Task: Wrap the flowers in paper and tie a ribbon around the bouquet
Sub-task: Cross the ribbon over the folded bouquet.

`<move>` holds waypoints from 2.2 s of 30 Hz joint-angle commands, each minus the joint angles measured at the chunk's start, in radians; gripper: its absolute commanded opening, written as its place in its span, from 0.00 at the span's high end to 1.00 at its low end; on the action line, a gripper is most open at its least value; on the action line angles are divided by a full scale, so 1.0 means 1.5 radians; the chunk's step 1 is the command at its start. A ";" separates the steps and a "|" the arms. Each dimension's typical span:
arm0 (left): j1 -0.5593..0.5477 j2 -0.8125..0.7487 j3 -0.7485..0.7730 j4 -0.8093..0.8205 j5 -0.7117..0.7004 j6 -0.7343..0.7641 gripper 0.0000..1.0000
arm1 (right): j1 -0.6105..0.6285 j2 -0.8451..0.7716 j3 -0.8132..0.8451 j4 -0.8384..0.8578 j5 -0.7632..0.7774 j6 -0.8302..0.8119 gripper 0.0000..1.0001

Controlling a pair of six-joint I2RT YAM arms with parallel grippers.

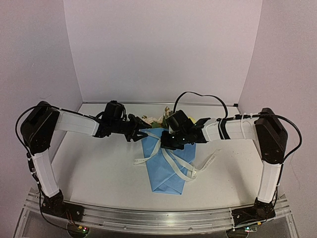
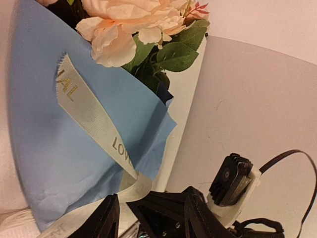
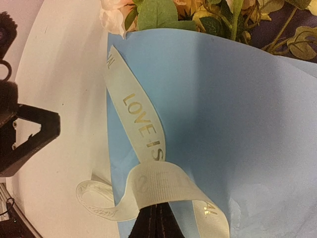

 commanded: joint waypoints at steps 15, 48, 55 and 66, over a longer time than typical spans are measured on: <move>-0.001 0.097 0.013 0.145 0.028 -0.187 0.55 | -0.003 -0.020 -0.001 0.007 0.013 -0.022 1.00; 0.005 0.158 0.051 0.187 0.035 -0.185 1.00 | -0.003 -0.059 -0.026 -0.023 0.000 -0.050 0.60; 0.008 0.117 0.037 0.145 0.048 -0.112 1.00 | -0.006 -0.147 -0.082 -0.087 0.047 -0.040 0.23; 0.010 0.092 0.057 0.066 0.055 -0.014 1.00 | -0.088 -0.298 -0.275 -0.302 0.190 0.182 0.28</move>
